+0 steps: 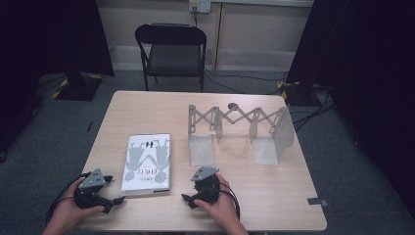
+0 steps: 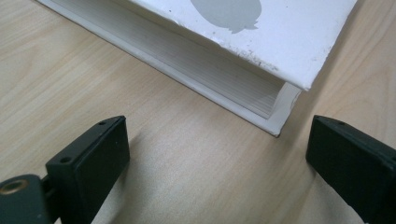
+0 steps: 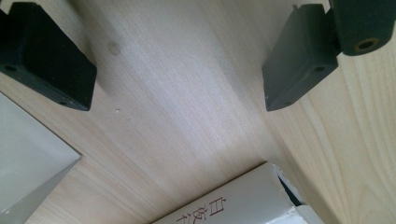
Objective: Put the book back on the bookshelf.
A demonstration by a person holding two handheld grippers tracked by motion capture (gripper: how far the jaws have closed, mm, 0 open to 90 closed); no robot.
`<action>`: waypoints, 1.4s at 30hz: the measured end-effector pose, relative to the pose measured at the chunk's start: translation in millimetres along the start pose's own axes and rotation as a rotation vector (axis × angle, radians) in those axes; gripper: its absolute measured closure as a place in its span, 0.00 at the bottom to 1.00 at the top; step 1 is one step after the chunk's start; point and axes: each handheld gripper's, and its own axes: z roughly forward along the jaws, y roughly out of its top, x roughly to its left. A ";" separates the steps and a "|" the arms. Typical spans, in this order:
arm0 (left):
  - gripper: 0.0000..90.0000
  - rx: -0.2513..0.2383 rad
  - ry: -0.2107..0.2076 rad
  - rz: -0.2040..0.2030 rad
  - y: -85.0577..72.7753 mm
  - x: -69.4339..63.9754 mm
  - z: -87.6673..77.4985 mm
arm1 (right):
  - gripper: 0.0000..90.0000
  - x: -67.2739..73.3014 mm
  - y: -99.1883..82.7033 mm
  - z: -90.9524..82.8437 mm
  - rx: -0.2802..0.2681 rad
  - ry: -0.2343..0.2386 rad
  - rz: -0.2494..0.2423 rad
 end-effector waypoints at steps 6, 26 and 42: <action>0.21 -0.001 -0.008 -0.039 4.2 -1.8 -2.9 | 0.11 0.2 1.8 1.9 0.001 0.001 -0.001; 0.41 0.016 -0.027 -0.010 26.1 -13.2 14.1 | 0.11 0.6 2.0 2.1 0.000 -0.002 0.002; 0.43 0.051 0.000 -0.024 33.9 -17.5 10.6 | 0.11 1.7 3.6 3.9 -0.002 -0.009 0.008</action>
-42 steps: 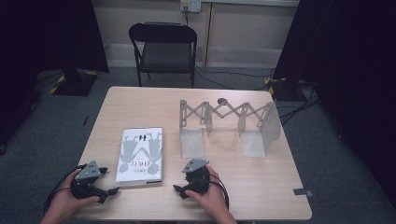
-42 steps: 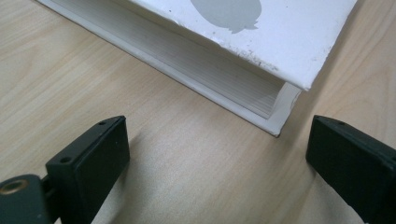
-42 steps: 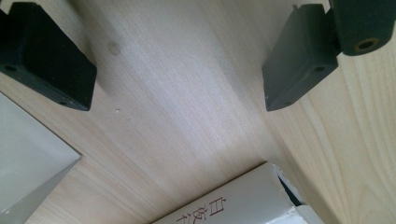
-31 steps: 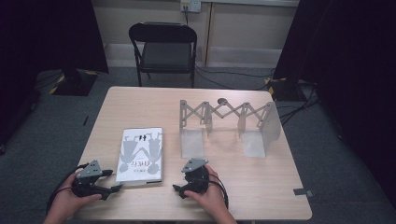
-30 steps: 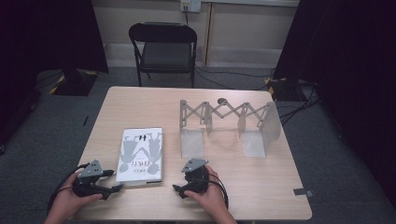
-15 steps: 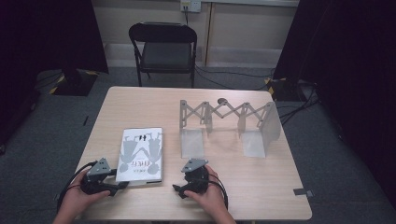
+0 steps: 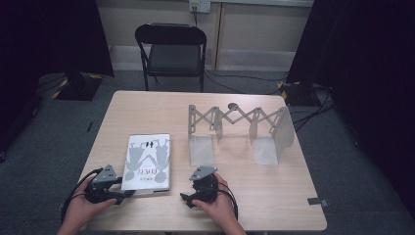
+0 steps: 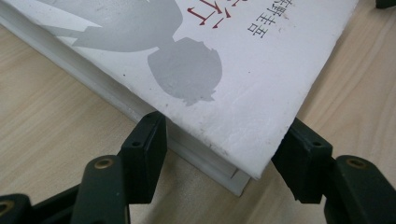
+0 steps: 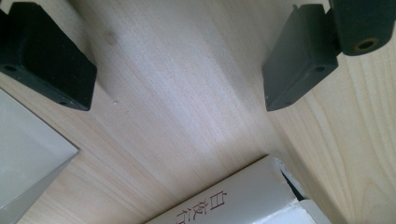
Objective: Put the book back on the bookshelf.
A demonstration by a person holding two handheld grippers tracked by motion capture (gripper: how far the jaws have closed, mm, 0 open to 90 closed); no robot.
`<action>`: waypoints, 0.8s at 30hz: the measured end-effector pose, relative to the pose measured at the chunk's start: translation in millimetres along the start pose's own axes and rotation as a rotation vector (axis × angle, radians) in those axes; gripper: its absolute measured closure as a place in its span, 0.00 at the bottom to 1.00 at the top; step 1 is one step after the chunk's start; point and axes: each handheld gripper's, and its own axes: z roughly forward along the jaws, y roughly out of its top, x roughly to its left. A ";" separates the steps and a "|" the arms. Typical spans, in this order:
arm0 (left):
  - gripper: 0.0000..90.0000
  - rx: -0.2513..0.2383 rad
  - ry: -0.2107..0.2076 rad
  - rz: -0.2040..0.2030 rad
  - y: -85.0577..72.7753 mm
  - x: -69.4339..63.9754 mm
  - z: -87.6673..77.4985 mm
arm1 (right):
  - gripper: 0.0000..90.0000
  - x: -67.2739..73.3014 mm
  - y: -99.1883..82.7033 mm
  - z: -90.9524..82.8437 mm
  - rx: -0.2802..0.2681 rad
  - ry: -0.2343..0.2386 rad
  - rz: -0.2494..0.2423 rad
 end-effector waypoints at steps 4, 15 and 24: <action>0.44 -0.010 0.001 -0.013 2.4 -1.2 -2.4 | 0.11 0.1 0.5 0.4 0.001 0.001 -0.001; 0.48 -0.067 -0.032 -0.061 14.0 -4.0 -10.3 | 0.15 5.1 6.1 2.3 0.007 0.001 -0.022; 0.48 -0.077 -0.030 -0.068 17.6 -4.8 -12.9 | 0.15 21.1 32.0 -4.2 -0.066 0.047 -0.069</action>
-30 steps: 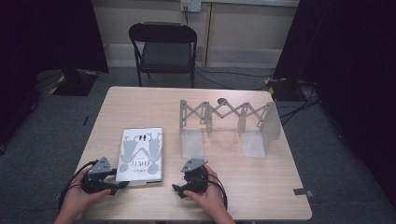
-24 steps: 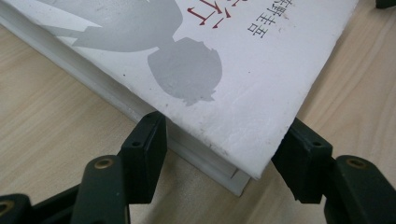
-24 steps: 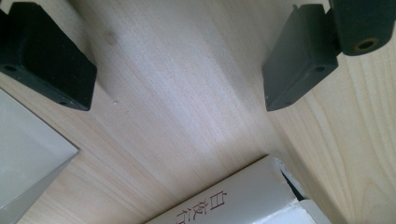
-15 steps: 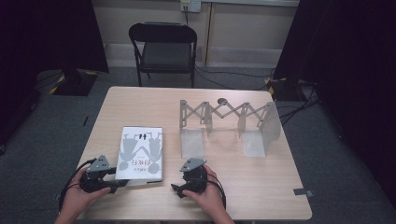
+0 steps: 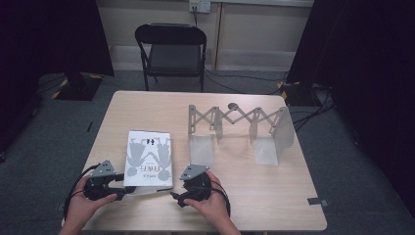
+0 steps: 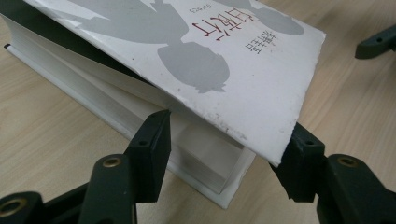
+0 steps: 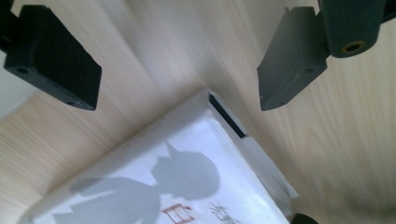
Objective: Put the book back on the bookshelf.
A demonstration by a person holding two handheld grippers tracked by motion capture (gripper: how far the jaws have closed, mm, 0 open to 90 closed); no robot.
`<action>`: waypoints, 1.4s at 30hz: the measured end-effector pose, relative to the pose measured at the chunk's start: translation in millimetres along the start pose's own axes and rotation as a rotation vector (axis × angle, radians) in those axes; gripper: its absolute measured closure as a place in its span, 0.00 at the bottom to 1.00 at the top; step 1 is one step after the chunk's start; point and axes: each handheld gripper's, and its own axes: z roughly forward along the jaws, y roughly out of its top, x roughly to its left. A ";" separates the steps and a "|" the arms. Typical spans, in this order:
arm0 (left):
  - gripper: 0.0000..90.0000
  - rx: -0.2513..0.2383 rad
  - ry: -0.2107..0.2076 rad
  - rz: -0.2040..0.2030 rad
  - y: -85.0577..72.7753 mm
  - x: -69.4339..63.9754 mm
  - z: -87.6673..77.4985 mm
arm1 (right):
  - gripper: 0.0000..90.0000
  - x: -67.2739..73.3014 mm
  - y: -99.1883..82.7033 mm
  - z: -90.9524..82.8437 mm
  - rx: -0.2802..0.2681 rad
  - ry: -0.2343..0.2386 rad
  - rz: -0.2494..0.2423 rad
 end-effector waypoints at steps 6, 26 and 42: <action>0.48 -0.010 0.002 -0.007 2.5 -1.0 -1.4 | 0.15 8.0 13.7 12.5 -0.022 0.012 -0.011; 0.48 -0.006 -0.015 -0.004 13.6 -0.5 -4.8 | 0.15 18.8 44.4 42.6 -0.017 -0.048 -0.100; 0.48 0.013 -0.023 0.017 17.2 0.1 -5.3 | 0.11 31.2 47.7 55.9 -0.039 -0.127 -0.115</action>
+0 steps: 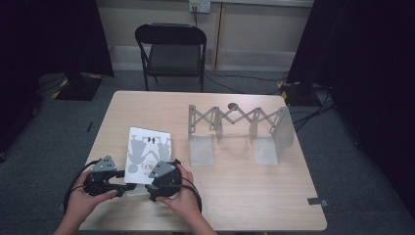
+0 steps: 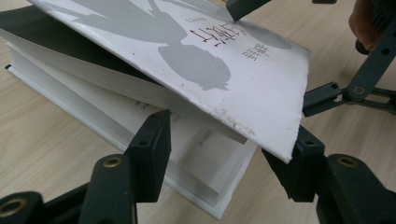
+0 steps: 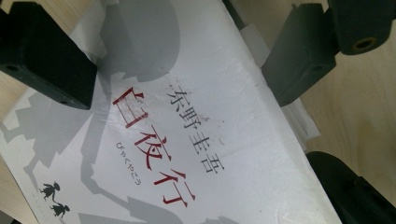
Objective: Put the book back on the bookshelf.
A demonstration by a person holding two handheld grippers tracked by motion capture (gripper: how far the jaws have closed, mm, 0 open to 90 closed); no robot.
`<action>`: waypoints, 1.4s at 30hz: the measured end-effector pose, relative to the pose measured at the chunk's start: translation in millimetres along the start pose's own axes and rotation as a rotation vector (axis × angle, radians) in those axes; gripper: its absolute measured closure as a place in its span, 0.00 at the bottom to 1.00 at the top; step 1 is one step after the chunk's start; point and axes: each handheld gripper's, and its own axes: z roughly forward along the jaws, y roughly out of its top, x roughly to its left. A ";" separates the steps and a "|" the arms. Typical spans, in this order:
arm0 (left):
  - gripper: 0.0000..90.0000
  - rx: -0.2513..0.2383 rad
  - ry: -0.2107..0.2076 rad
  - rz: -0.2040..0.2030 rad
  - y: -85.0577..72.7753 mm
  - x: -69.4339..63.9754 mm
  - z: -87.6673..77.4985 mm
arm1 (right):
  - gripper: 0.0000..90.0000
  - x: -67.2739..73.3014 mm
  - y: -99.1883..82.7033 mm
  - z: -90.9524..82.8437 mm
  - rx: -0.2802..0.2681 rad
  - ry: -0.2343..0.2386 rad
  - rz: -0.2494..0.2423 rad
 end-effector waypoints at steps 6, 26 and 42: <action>0.48 0.009 -0.003 -0.006 -0.4 0.4 0.5 | 0.11 -0.3 -0.7 0.2 -0.006 0.003 0.005; 0.48 0.007 0.002 -0.003 0.4 0.3 0.0 | 0.09 11.6 -0.7 3.3 0.008 -0.071 -0.017; 0.39 -0.005 -0.001 0.053 -11.5 5.6 5.5 | 0.28 15.9 0.4 3.9 -0.008 -0.136 -0.086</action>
